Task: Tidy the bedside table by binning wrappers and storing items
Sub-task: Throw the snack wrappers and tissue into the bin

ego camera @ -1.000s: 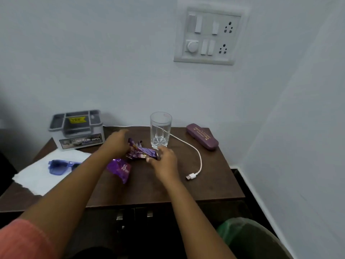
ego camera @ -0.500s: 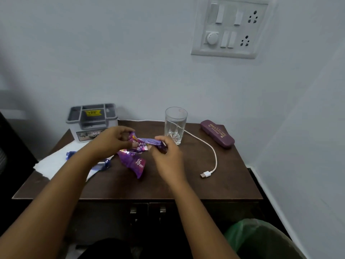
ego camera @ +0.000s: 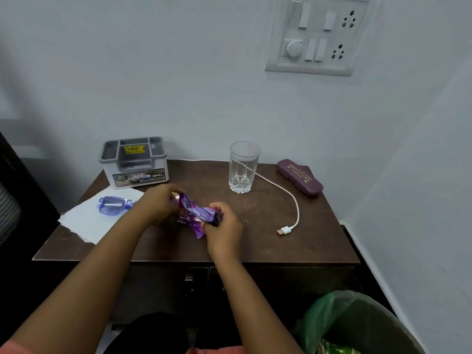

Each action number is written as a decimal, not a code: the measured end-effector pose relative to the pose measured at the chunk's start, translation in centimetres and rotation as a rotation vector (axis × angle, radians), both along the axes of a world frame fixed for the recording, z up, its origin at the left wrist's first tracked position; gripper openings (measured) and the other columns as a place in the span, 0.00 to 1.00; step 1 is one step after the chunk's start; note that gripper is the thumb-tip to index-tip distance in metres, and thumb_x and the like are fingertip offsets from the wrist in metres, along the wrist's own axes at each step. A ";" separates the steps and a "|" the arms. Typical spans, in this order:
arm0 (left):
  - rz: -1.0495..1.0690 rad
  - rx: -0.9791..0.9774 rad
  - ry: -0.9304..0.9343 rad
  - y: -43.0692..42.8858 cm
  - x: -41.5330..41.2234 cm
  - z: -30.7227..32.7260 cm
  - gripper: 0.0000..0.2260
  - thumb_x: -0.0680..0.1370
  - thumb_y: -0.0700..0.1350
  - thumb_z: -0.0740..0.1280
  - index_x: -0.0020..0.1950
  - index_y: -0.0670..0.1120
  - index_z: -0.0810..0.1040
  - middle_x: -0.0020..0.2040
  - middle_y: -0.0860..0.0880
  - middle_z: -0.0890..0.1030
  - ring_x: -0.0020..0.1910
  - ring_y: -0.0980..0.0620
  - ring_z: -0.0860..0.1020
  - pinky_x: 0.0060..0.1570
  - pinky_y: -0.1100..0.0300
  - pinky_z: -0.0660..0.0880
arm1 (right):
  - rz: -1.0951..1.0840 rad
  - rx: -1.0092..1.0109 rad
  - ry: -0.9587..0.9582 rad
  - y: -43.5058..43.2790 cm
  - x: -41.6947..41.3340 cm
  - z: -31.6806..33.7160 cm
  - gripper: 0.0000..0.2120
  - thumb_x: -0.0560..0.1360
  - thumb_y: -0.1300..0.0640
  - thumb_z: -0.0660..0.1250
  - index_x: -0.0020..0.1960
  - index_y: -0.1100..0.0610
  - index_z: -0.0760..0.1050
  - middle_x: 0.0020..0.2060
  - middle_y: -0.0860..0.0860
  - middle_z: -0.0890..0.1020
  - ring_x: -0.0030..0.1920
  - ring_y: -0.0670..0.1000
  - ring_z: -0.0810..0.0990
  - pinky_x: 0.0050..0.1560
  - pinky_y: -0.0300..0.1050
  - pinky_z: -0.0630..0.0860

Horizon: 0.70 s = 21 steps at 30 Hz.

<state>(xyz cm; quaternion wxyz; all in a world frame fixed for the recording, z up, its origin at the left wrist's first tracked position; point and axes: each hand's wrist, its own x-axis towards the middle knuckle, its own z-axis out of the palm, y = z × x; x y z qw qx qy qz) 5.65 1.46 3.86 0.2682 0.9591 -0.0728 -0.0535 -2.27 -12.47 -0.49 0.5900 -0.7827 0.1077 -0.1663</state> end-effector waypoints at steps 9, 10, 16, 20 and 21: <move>-0.056 -0.331 0.210 -1.4 0.3 0.1 0.17 0.66 0.34 0.76 0.49 0.46 0.75 0.54 0.40 0.79 0.53 0.42 0.79 0.58 0.47 0.75 | 0.010 0.129 -0.126 -3.1 -1.0 1.2 0.26 0.65 0.75 0.68 0.45 0.43 0.77 0.43 0.47 0.83 0.45 0.43 0.82 0.47 0.34 0.77; -0.078 -0.404 0.247 -1.6 0.1 0.1 0.17 0.65 0.34 0.76 0.48 0.46 0.75 0.55 0.40 0.79 0.54 0.42 0.79 0.59 0.46 0.74 | 0.009 0.127 -0.137 -3.8 -1.5 1.5 0.26 0.65 0.75 0.68 0.46 0.44 0.78 0.45 0.48 0.84 0.46 0.44 0.82 0.48 0.34 0.77; -0.119 -0.858 0.338 -5.4 -6.3 1.5 0.25 0.62 0.49 0.80 0.55 0.46 0.78 0.56 0.47 0.82 0.57 0.51 0.79 0.60 0.56 0.74 | -0.022 0.253 -0.186 -8.7 -7.0 3.6 0.18 0.67 0.74 0.71 0.52 0.58 0.79 0.46 0.48 0.85 0.49 0.46 0.83 0.51 0.39 0.79; -0.171 -1.181 0.543 -10.3 -12.0 1.1 0.23 0.64 0.48 0.78 0.57 0.46 0.79 0.55 0.48 0.83 0.56 0.52 0.80 0.59 0.59 0.75 | -0.044 0.291 -0.148 -12.4 -12.4 4.5 0.18 0.67 0.72 0.71 0.53 0.56 0.78 0.47 0.45 0.85 0.49 0.44 0.83 0.51 0.40 0.80; -0.203 -1.213 0.558 -11.7 -13.3 1.2 0.19 0.69 0.43 0.74 0.58 0.44 0.79 0.55 0.46 0.83 0.56 0.51 0.80 0.60 0.59 0.75 | -0.066 0.287 -0.134 -13.4 -13.8 4.4 0.18 0.67 0.72 0.71 0.52 0.55 0.78 0.47 0.45 0.85 0.49 0.45 0.83 0.50 0.39 0.80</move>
